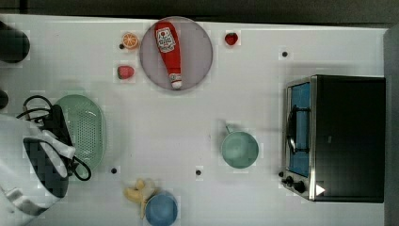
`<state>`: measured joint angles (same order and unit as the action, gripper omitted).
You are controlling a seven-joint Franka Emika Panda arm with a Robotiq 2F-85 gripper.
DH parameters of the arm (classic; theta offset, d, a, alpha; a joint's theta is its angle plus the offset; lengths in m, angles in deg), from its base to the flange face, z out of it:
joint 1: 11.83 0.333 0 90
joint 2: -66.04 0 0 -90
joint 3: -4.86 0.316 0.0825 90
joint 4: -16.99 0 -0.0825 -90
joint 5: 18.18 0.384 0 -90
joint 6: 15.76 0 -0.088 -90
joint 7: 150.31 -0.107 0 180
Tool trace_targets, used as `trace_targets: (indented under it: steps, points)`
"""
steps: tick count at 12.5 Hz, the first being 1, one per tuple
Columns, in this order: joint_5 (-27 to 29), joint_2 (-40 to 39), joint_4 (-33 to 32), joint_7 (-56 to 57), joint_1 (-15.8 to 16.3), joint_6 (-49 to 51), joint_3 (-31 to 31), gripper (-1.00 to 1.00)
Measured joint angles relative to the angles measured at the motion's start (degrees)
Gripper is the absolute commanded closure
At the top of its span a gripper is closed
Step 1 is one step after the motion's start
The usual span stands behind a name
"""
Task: Drag strainer left to right.
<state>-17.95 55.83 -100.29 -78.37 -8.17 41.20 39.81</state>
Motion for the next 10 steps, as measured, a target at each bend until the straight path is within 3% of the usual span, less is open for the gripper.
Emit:
trace_targets:
  steps: [7,10]
  points:
    - [-0.5,-14.4,-2.7,-8.3,-0.3,-20.8,-1.9,-1.00]
    - [-0.8,-22.0,-3.7,-8.4,3.5,-25.0,-8.0,-1.00]
